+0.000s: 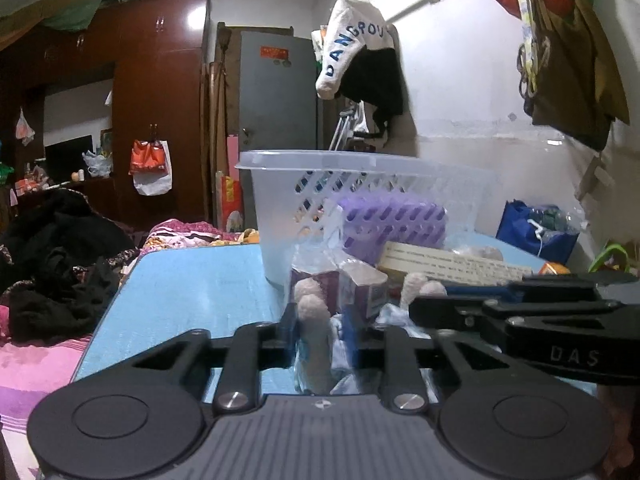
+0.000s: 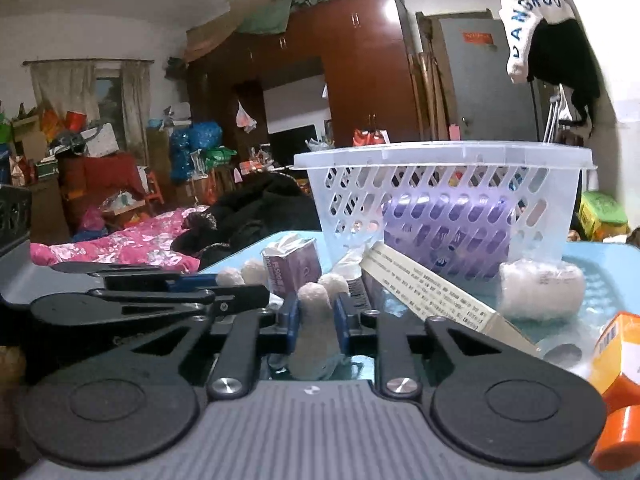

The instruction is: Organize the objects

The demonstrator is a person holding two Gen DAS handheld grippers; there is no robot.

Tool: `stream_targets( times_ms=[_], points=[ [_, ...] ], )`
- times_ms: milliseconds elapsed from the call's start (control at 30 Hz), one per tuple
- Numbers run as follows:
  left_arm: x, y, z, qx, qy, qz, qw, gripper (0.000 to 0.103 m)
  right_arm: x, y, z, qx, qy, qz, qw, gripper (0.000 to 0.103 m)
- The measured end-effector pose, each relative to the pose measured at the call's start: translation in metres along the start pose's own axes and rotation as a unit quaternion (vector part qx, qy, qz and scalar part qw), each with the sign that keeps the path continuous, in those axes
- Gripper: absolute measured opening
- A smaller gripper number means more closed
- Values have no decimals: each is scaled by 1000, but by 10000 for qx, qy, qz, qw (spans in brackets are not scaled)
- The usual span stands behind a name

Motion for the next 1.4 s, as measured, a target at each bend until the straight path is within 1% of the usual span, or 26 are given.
stream_targets(
  times_ms=[67, 300, 500, 667, 933, 1033, 1100, 1167, 1267, 1400],
  points=[
    [1, -1, 5, -129, -80, 10, 9999, 23, 1, 0, -1, 41, 0, 24, 10000, 18],
    [12, -3, 10, -141, -76, 161, 9997, 20, 11, -7, -1, 27, -135, 185, 9997, 16],
    [33, -16, 22, -266, -83, 480, 9985, 20, 27, -20, -2, 37, -335, 410, 9986, 16],
    [47, -30, 34, -362, -31, 729, 9967, 20, 33, -32, 1, 75, -449, 471, 9979, 15],
    [47, -48, 54, -466, 88, 907, 9947, 19, 41, -51, 14, 157, -377, 688, 9968, 15],
    [50, -67, 63, -556, 155, 1053, 9928, 19, 51, -73, 21, 167, -385, 917, 9949, 15],
    [52, -86, 68, -580, 253, 1184, 9910, 19, 55, -95, 24, 263, -345, 1131, 9926, 15],
    [52, -110, 74, -649, 294, 1300, 9889, 19, 53, -117, 27, 329, -339, 1199, 9917, 15],
    [41, -148, 75, -756, 251, 1381, 9872, 19, 34, -150, 35, 359, -221, 1180, 9921, 15],
    [9, -190, 60, -643, 220, 1214, 9903, 19, -8, -182, 48, 278, -62, 956, 9950, 15]
  ],
)
Point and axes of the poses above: each gripper's, at about its wrist camera, not at the fingertips, and x roughly against the way its jaws point, z to its right, y to its underside, the point moved 10 cm from there along -x, roughly the way its jaws point, and after that the axes turned 14 degrees about y, right-handed, at the moved point
